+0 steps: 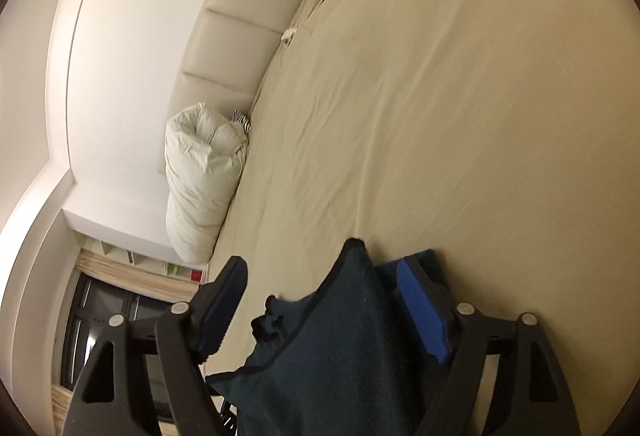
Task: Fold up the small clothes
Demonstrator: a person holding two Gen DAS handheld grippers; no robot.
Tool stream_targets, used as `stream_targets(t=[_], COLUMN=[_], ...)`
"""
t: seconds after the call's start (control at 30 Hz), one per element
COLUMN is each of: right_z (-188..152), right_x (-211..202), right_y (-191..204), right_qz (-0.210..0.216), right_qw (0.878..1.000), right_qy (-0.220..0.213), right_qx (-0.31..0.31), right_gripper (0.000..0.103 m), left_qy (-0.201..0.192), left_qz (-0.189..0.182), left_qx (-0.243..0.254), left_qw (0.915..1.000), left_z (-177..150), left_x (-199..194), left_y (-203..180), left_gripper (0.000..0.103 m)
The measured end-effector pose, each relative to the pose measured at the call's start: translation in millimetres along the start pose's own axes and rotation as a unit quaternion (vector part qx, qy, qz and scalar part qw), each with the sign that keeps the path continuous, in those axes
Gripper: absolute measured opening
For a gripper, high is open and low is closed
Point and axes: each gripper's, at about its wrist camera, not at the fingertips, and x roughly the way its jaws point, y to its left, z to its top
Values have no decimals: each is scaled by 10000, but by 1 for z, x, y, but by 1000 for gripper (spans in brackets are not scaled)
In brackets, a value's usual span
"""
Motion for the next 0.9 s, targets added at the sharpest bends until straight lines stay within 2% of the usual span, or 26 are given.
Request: stream_targets(t=[0.03, 0.07, 0.13, 0.2, 0.33, 0.37, 0.43, 0.5, 0.6, 0.67, 0.73, 0.77, 0.8, 0.9], right_z=[-3, -5, -12, -19, -42, -46, -54, -58, -65, -68, -69, -70, -70, -74], right_x=[-3, -4, -4, -3, -5, -7, -13, -22, -40, -55, -66, -73, -78, -93], right_y=[4, 8, 22, 32, 62, 65, 67, 64, 54, 43, 34, 28, 23, 7], right_qz=[-31, -59, -152, -147, -542, -634, -775, -859, -1063, -1143, -1224, -1255, -1267, -1280], right_qw=[9999, 9997, 9982, 9962, 9834, 9805, 9760, 9736, 9720, 9734, 9747, 9759, 9770, 9793], right_qy=[13, 28, 105, 231, 335, 339, 347, 356, 307, 224, 175, 161, 139, 133], right_qx=[-106, -230, -564, -830, -1698, -1827, -2007, -2083, -2072, -1973, -1861, -1780, -1711, -1561], right_gripper=[81, 81, 81, 81, 81, 81, 81, 81, 81, 81, 81, 81, 81, 81], left_qy=[-199, -200, -67, 87, 318, 365, 477, 552, 714, 770, 801, 876, 921, 954], left_qz=[103, 178, 441, 674, 1603, 1784, 2080, 2201, 2207, 2238, 2244, 2226, 2289, 2427], left_qx=[193, 371, 840, 1403, 2484, 2679, 2849, 2850, 2710, 2795, 2918, 2998, 3081, 3316], left_qw=[9996, 9990, 9955, 9878, 9548, 9461, 9345, 9313, 9342, 9305, 9263, 9235, 9188, 9067], left_z=[3, 5, 1, -13, -53, -60, -70, -79, -83, -86, -80, -85, -92, -117], left_x=[-10, -14, -17, -12, 11, 11, 10, 5, 4, 13, 31, 36, 41, 52], left_y=[-11, -19, -41, -61, -79, -78, -70, -57, -40, -40, -46, -48, -50, -44], left_gripper=[73, 74, 74, 74, 74, 74, 74, 74, 74, 74, 66, 50, 41, 31])
